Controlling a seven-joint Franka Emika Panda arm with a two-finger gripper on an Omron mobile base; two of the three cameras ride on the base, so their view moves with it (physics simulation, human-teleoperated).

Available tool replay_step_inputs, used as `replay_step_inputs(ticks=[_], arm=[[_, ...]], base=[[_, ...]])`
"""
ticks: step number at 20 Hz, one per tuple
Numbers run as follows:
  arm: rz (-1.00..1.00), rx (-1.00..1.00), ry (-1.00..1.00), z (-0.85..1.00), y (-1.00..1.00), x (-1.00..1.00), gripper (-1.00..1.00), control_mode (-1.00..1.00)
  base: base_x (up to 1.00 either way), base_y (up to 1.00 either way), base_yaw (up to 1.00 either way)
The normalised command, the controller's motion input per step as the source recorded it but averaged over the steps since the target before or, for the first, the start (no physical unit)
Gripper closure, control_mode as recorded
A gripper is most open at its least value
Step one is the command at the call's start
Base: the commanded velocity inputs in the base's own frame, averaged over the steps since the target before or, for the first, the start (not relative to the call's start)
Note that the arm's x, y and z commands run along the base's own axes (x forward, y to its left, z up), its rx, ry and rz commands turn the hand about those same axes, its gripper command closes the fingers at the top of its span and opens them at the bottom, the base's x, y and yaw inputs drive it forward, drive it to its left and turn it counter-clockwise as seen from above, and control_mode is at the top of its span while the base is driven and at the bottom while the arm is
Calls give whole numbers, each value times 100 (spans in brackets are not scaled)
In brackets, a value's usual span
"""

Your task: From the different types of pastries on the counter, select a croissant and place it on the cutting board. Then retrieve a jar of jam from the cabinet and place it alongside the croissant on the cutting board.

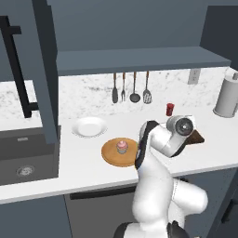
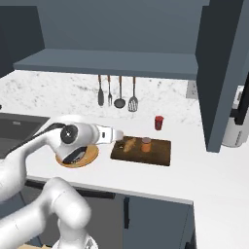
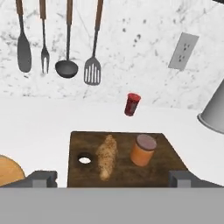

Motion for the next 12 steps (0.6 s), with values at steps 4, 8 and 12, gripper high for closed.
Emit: replay_step_inputs(ticks=[4, 8, 12], arm=[[34, 34, 1, 65, 0, -95, -100, -100], [29, 41, 21, 31, 2, -100, -100, -100], [17, 29, 32, 35, 38, -100, -100, -100]], base=[[0, 0, 0], [0, 0, 0], [0, 0, 0]])
